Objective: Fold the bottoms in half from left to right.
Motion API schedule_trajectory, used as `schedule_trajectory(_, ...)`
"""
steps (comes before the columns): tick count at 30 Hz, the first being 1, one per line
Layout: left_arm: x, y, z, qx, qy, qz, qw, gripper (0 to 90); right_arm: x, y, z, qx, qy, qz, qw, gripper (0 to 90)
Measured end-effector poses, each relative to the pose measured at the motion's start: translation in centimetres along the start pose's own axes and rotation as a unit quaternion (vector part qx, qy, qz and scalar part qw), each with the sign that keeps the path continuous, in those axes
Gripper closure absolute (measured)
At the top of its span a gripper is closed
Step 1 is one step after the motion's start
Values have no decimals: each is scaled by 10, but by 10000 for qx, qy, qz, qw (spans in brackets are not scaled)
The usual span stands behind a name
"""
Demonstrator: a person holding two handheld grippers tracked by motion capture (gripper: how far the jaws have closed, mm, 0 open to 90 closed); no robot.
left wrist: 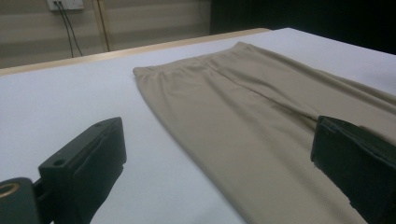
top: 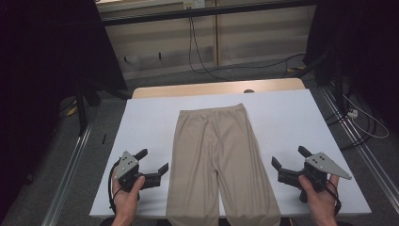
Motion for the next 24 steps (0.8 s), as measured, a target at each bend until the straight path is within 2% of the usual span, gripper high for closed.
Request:
schedule_trajectory(5, 0, -4, -2, 71, 107, -111, 9999, 35, -1, -3, 0, 65, 50, -96, 9999, 4)
schedule_trajectory(11, 5, -13, -4, -6, 55, -313, 9995, 37, 1, -8, -12, 204, 282, -277, 9990, 13)
schedule_trajectory(12, 9, -14, -4, -26, -7, -329, 9995, 56, 3, -11, -21, 339, 396, -323, 9981, 13)
schedule_trajectory(14, 10, -15, -5, -23, 40, -341, 9994, 58, 3, -12, -25, 405, 400, -334, 9978, 13)
schedule_trajectory(15, 12, -16, -6, -29, 36, -359, 9993, 58, 5, -13, -31, 509, 347, -359, 9975, 10)
schedule_trajectory(16, 13, -19, -8, -117, 92, -374, 9992, 65, 7, -16, -46, 616, 372, -444, 9964, 17)
schedule_trajectory(17, 14, -21, -8, -100, 92, -393, 9991, 65, 8, -17, -50, 630, 412, -509, 9959, 28)
schedule_trajectory(19, 16, -24, -9, -87, 24, -402, 9992, 65, 9, -19, -63, 743, 405, -662, 9942, 31)
schedule_trajectory(20, 20, -30, -10, -146, -87, -435, 9989, 65, 9, -21, -70, 826, 404, -699, 9933, 31)
schedule_trajectory(21, 20, -30, -10, -146, -87, -435, 9989, 65, 9, -21, -70, 826, 404, -699, 9933, 31)
schedule_trajectory(22, 23, -34, -11, -195, -131, -484, 9986, 66, 9, -24, -84, 960, 421, -837, 9910, 39)
schedule_trajectory(23, 30, -42, -13, -246, -64, -521, 9983, 66, 11, -27, -91, 1027, 414, -944, 9894, 39)
schedule_trajectory(24, 30, -42, -13, -246, -64, -521, 9983, 66, 12, -29, -99, 1121, 428, -1028, 9874, 41)
Point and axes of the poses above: each handheld gripper's, and its own axes: y roughly backward along the jaws, x roughly out of its top, z roughly to its right, the point moved 1 cm from there along -y, roughly forward along the jaws, and after that the axes turned 5 degrees about z, right-handed, at the moved point
